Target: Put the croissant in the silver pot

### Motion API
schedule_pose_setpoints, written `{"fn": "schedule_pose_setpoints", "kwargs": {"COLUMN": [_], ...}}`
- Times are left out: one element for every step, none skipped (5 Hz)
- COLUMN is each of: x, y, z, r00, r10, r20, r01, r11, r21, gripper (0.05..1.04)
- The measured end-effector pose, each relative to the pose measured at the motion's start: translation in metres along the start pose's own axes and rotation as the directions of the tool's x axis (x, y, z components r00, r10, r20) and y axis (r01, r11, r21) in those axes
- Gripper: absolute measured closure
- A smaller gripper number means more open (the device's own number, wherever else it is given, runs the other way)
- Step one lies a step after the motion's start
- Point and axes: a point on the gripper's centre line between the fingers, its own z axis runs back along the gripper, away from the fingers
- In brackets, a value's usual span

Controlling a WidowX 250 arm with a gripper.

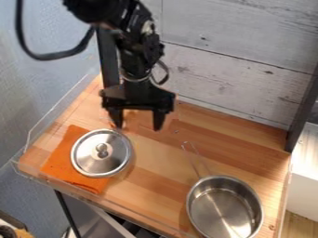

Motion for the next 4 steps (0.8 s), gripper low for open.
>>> {"fn": "schedule_pose_setpoints", "kwargs": {"x": [0.021, 0.040, 0.057, 0.064], "y": [0.016, 0.030, 0.046, 0.062], "z": [-0.012, -0.023, -0.031, -0.049], "r00": [1.000, 0.999, 0.997, 0.996], "r10": [0.021, 0.046, 0.075, 0.082], "r20": [0.010, 0.003, 0.007, -0.045], "r01": [-0.021, -0.047, -0.075, -0.078], "r11": [0.999, 0.997, 0.994, 0.994], "r21": [0.045, 0.066, 0.079, 0.078], "gripper": [0.083, 0.083, 0.083, 0.083]}}
